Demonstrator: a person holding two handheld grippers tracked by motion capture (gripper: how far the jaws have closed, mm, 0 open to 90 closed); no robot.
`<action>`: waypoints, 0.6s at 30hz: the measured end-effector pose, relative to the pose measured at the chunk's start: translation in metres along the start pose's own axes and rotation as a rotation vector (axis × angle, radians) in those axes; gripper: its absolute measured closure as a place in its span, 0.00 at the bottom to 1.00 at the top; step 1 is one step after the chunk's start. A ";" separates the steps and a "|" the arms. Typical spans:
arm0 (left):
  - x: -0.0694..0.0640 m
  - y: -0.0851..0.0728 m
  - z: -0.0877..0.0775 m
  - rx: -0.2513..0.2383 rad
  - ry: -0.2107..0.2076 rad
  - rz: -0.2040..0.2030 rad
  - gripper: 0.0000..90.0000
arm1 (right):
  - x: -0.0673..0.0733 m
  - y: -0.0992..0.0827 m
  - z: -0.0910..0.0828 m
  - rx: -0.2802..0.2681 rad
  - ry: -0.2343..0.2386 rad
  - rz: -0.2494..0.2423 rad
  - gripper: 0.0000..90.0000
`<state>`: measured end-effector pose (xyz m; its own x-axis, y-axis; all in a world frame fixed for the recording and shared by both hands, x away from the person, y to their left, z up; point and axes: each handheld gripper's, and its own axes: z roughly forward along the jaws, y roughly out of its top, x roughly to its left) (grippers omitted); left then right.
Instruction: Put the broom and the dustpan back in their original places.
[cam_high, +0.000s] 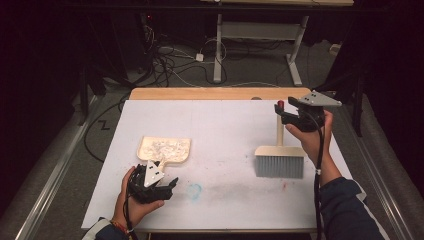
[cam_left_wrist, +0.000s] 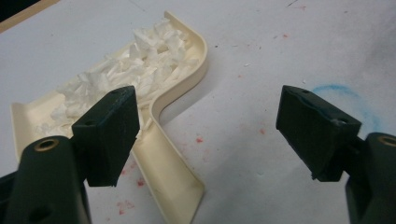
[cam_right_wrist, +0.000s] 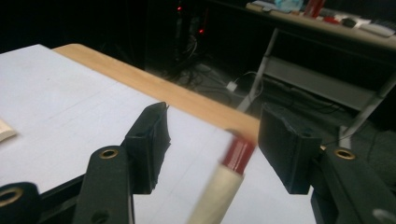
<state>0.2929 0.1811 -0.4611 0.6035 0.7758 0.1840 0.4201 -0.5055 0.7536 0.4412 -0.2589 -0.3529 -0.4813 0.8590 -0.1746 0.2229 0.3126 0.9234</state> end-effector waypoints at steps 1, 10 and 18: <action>0.000 0.000 0.000 0.000 -0.001 0.001 0.23 | 0.001 0.002 -0.001 -0.005 -0.003 0.000 0.49; -0.001 0.001 -0.001 -0.005 -0.003 0.015 0.23 | 0.010 0.003 -0.010 -0.018 0.015 -0.026 0.45; -0.003 -0.001 -0.008 -0.039 0.008 0.021 0.22 | 0.021 -0.005 -0.031 -0.056 0.054 -0.060 0.41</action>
<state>0.2859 0.1823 -0.4574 0.6060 0.7686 0.2050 0.3806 -0.5065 0.7737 0.4039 -0.2543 -0.3503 -0.5375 0.8159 -0.2130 0.1450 0.3383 0.9298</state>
